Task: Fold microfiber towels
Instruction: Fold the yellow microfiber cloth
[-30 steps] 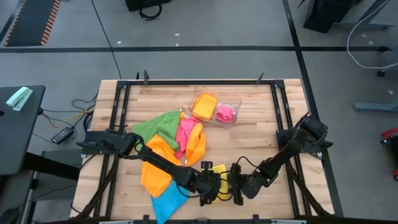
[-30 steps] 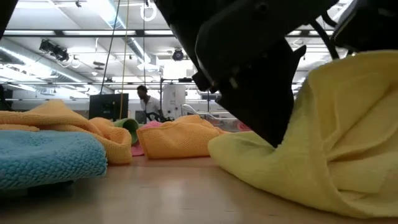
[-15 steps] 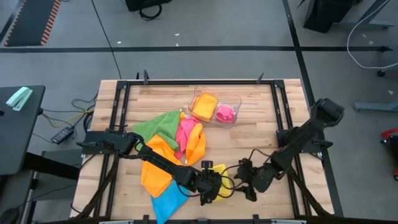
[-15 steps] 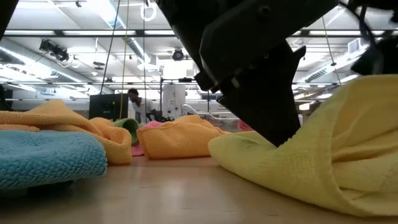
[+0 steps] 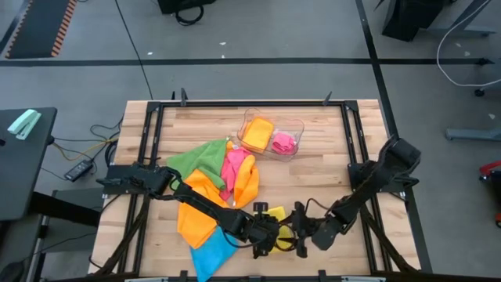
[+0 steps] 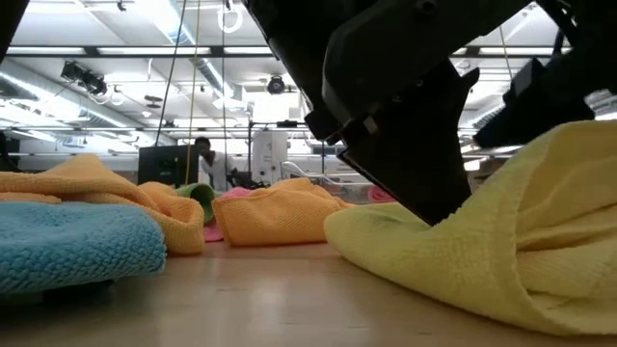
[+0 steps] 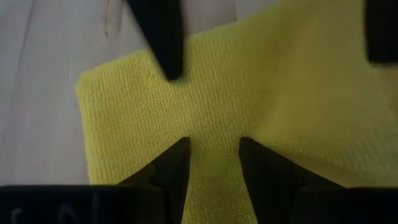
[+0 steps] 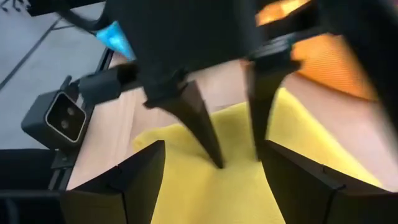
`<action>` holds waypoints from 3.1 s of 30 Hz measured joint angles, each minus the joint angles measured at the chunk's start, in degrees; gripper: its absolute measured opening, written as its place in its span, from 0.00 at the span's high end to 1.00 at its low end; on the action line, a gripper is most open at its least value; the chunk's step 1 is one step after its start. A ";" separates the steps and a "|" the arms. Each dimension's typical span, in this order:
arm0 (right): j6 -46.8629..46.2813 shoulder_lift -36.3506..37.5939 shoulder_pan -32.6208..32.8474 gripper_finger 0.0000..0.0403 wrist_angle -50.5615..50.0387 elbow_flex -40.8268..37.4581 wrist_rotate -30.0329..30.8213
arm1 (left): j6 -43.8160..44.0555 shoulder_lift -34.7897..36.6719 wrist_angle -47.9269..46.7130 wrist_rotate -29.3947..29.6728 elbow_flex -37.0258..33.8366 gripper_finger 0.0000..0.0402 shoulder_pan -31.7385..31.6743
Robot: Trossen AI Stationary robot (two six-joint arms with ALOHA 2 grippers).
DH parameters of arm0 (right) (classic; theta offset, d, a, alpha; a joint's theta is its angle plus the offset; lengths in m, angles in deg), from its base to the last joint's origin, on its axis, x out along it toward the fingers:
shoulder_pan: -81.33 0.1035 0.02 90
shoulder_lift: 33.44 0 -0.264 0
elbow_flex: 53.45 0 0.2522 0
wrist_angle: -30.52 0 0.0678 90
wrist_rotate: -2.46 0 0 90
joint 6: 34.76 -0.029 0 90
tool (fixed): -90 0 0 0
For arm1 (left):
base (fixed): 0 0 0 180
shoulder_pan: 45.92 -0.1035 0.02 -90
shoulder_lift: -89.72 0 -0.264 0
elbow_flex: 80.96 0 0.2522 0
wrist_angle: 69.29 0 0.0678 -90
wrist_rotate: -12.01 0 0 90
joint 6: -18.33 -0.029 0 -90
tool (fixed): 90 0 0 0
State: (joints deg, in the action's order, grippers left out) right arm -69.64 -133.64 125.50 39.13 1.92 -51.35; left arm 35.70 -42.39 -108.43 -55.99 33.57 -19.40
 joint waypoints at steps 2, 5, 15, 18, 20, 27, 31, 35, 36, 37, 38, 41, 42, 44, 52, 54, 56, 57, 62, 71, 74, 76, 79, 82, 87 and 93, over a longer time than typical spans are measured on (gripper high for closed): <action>1.06 -2.51 0.01 0.32 3.74 0.00 -0.01 | 0.01 0.14 -0.59 0.00 0.01 0.63 0.03; 1.17 -4.96 0.01 0.32 4.75 0.00 -0.01 | -0.01 0.56 -1.64 0.00 0.15 0.63 0.04; -0.04 -7.23 1.06 0.32 -0.94 0.04 -1.12 | -1.41 1.90 -8.02 0.00 0.20 0.68 0.00; -0.42 -8.68 1.39 0.33 -2.21 0.09 -1.52 | -1.53 1.92 -7.94 0.02 0.20 0.69 0.00; -0.46 -9.29 1.39 0.33 -2.14 0.17 -1.47 | -1.51 1.92 -7.98 0.00 0.20 0.70 0.00; -0.43 -6.88 1.37 0.33 -4.03 -0.07 -2.68 | -2.76 2.12 -8.02 0.01 0.18 0.70 0.34; 0.33 -1.52 1.41 0.33 -5.93 -0.12 -3.03 | -4.84 4.28 -7.77 0.22 0.15 0.71 1.19; 0.50 3.74 1.37 0.33 -11.83 -0.11 -2.77 | -9.19 5.87 -7.08 -1.06 0.17 0.73 2.35; 0.56 5.02 1.37 0.33 -13.04 -0.11 -2.72 | -10.57 5.92 -7.10 -1.35 0.17 0.72 2.81; 0.52 6.31 1.41 0.33 -14.56 -0.10 -2.72 | -11.71 5.92 -7.07 -1.38 0.17 0.72 3.22; 0.37 7.33 1.41 0.33 -16.15 -0.09 -2.68 | -12.88 5.89 -6.79 -1.46 0.17 0.71 3.65; 0.05 9.61 1.41 0.33 -20.31 -0.09 -2.61 | -17.01 5.45 -6.60 -1.57 0.15 0.68 5.26; 0.00 10.36 1.41 0.33 -21.84 -0.09 -2.57 | -18.22 5.11 -6.38 -1.66 0.02 0.66 5.81; -0.70 11.59 1.81 0.33 -25.21 -0.09 -2.46 | -20.19 4.52 -6.41 -1.65 -0.01 0.61 6.89; -3.04 13.04 3.70 0.33 -28.35 -0.09 1.09 | -29.50 2.47 -4.08 2.77 -0.02 0.41 9.37; -3.50 12.91 3.76 0.33 -28.17 -0.09 1.63 | -32.19 1.30 -2.78 4.68 -0.02 0.37 9.38; -3.71 12.82 3.75 0.33 -28.01 -0.09 1.89 | -34.66 0.08 -1.26 6.18 -0.02 0.36 9.37; -3.97 12.72 3.73 0.33 -27.70 -0.09 1.97 | -35.57 -0.56 -0.35 6.93 -0.02 0.35 9.35; -4.74 12.54 3.75 0.33 -27.31 -0.04 2.26 | -39.22 -1.42 1.08 9.14 -0.04 0.37 9.27; -4.59 12.54 3.69 0.33 -26.99 -0.04 4.75 | -40.22 -1.88 0.58 8.75 0.07 0.38 9.06; -4.58 12.54 3.71 0.33 -26.95 -0.04 4.73 | -40.43 -1.88 0.74 8.68 0.07 0.37 8.95; -4.56 12.54 3.71 0.33 -26.95 -0.04 4.73 | -40.85 -1.90 0.93 8.66 0.07 0.37 8.90; -4.56 12.54 3.71 0.33 -26.95 -0.04 4.71 | -41.05 -1.92 1.26 8.57 0.04 0.38 8.79; -4.56 12.54 3.71 0.33 -26.93 -0.04 4.73 | -41.34 -1.96 1.53 8.59 0.04 0.39 8.70; -4.56 12.54 3.71 0.33 -26.75 -0.04 4.73 | -41.43 -2.95 4.11 8.68 0.07 0.39 7.94; -4.29 12.54 3.71 0.33 -25.35 -0.04 4.71 | -42.35 -3.65 8.25 7.36 0.07 0.41 6.62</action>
State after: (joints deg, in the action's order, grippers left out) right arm -73.93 -121.10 129.20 13.78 1.87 -46.63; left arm -6.64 -46.04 -100.17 -48.62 33.64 -12.78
